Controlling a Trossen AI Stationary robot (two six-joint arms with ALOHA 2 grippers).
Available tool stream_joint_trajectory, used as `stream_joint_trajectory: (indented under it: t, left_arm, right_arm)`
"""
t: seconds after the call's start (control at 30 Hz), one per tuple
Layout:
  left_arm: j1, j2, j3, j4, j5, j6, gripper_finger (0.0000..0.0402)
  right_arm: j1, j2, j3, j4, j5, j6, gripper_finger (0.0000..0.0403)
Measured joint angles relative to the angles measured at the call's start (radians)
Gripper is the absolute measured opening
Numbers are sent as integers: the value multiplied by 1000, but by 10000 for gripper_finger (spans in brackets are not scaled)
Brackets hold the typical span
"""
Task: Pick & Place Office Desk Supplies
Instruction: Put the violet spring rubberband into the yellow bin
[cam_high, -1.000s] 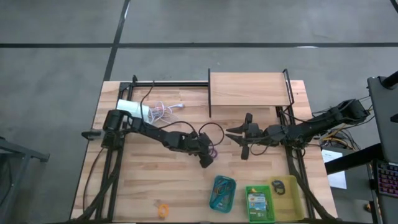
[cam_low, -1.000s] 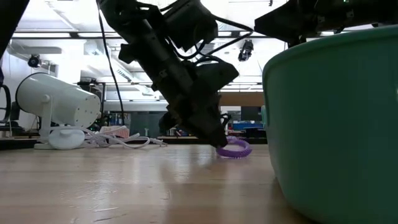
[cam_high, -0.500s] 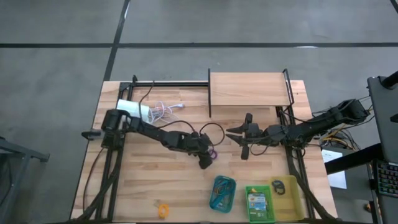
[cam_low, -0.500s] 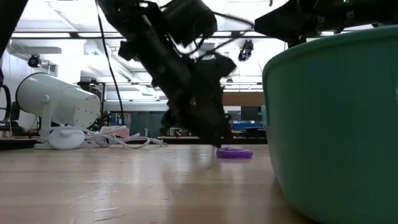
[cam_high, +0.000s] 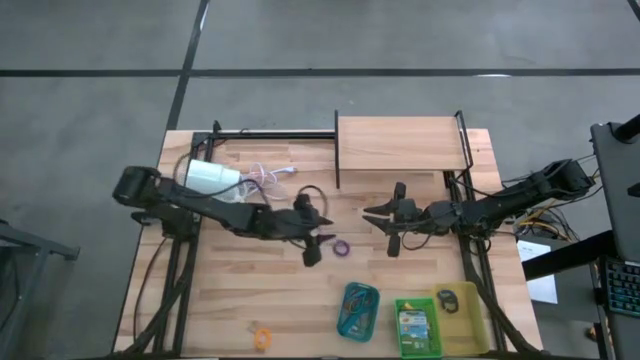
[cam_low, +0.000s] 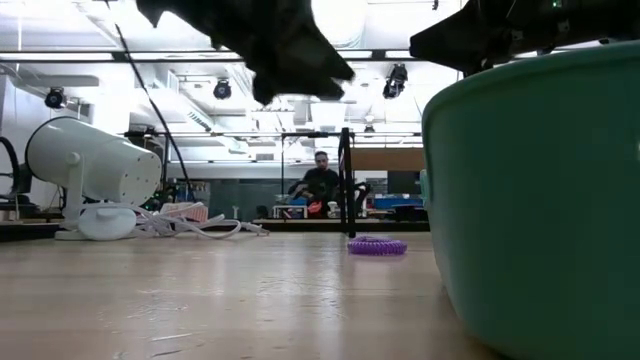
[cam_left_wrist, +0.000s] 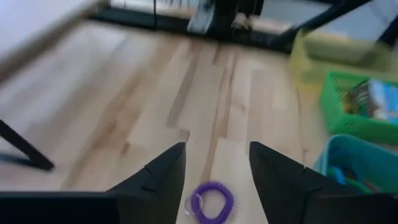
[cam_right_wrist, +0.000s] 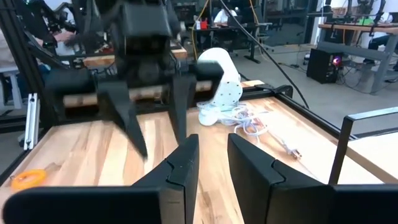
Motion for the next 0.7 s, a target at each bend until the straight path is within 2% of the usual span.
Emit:
stream_joint_trajectory:
  t: [0.17,0.33,0.53,0.7]
  left_arm:
    - [2,-152,-180,200,-7,113,175]
    - [1,-303,-352,332,2,311,175]
    - [-5,-440,-510,447,30,301,175]
    - [-11,-487,-589,514,43,287,175]
  right_arm:
    - [0,4,0,-14,0,-1,90]
    - [0,4,0,-30,0,0,89]
    - [0,4,0,-30,0,0,78]
    - [0,4,0,-30,0,-1,72]
